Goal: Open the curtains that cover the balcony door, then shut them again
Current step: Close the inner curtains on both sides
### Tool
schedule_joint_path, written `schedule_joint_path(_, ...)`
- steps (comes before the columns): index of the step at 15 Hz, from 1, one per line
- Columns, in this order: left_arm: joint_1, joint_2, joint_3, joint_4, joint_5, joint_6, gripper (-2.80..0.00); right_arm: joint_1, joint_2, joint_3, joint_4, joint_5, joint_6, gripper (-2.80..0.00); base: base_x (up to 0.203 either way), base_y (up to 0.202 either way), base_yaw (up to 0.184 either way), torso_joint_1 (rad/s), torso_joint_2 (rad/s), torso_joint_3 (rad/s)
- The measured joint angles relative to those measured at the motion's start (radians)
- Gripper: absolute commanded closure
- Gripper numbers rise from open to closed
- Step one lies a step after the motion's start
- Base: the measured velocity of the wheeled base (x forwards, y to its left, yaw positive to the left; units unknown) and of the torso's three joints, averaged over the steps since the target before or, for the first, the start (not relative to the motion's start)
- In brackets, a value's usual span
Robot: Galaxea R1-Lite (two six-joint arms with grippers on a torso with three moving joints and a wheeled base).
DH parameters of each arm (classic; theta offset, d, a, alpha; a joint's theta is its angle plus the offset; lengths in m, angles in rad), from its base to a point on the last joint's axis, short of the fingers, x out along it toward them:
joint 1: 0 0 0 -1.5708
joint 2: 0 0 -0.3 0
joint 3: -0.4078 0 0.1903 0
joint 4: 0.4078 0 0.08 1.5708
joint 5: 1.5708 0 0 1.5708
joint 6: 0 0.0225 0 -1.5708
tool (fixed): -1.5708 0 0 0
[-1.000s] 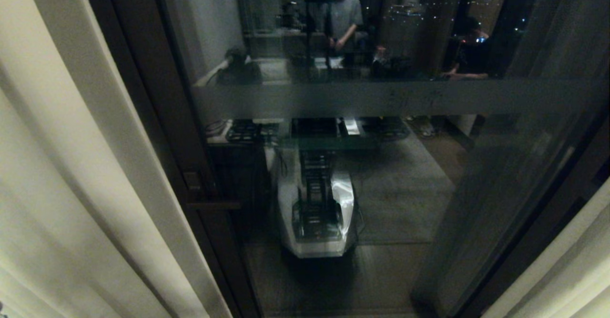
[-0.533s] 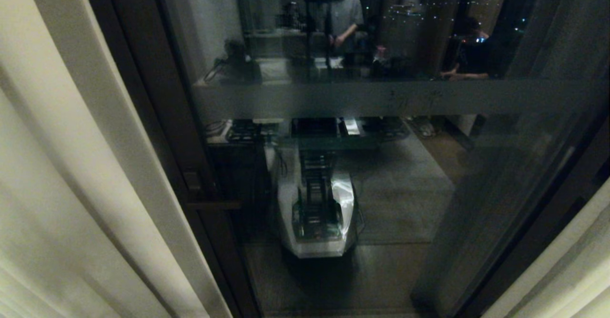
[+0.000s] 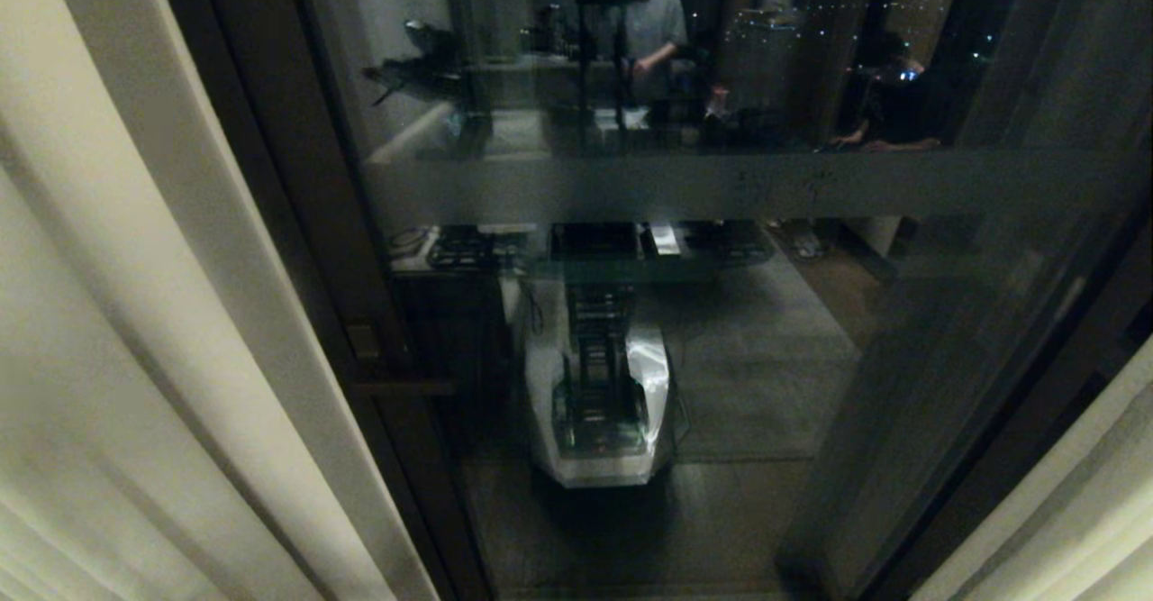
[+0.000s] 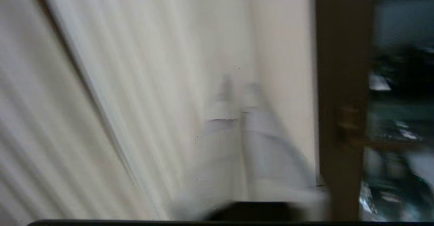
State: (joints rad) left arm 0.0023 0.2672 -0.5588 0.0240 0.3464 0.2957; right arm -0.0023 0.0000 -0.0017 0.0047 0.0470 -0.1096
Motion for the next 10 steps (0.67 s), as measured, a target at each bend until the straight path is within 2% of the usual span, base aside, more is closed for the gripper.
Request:
schedule_joint_path(4, 0.003, 0.146, -0.114, -0.027, 0.095, 0.002, -2.80, 0.000, 0.000, 0.000, 0.000, 0.000, 0.000, 0.00, 0.000, 0.000, 0.000, 0.000, 0.00, 0.000)
schedule_joint_path(8, 0.007, 0.286, -0.253, -0.054, 0.248, 0.012, -2.80, 0.000, 0.000, 0.000, 0.000, 0.000, 0.000, 0.00, 0.000, 0.000, 0.000, 0.000, 0.00, 0.000)
schedule_joint_path(10, 0.027, 0.343, -0.312, -0.056, 0.277, 0.018, -2.80, 0.000, 0.000, 0.000, 0.000, 0.000, 0.000, 0.00, 0.000, 0.000, 0.000, 0.000, 0.00, 0.000)
